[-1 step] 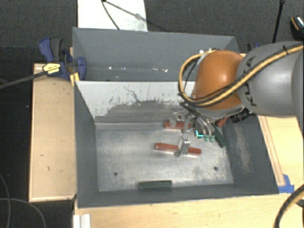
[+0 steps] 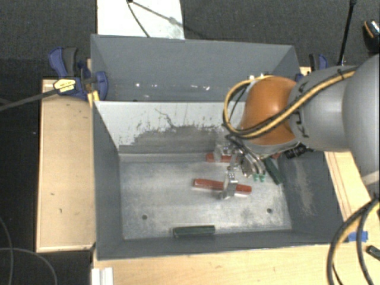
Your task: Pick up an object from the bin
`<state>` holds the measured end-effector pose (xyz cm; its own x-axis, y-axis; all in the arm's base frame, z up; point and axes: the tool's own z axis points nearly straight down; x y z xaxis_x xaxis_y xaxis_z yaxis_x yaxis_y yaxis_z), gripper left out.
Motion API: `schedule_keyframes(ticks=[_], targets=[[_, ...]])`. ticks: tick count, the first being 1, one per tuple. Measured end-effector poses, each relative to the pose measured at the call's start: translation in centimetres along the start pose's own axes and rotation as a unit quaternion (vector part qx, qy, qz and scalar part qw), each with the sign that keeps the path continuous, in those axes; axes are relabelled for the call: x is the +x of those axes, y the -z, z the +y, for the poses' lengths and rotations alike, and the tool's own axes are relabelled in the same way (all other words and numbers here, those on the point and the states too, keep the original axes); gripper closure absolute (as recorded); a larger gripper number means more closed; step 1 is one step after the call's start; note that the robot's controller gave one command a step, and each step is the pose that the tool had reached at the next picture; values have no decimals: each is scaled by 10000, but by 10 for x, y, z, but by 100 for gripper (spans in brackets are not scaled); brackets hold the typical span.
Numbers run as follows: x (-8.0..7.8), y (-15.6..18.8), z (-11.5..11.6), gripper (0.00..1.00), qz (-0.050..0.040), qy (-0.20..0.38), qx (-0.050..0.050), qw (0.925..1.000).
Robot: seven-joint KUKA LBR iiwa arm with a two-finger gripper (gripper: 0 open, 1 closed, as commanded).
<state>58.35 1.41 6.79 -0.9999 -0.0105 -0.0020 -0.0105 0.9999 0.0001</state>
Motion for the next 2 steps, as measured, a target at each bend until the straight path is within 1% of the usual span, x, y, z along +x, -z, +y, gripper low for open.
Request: schedule_keyframes(ticks=[1,2], targets=[[34,2,28,0,13,399,-6,9992],[33,3,27,100,1,379,-5,9993]])
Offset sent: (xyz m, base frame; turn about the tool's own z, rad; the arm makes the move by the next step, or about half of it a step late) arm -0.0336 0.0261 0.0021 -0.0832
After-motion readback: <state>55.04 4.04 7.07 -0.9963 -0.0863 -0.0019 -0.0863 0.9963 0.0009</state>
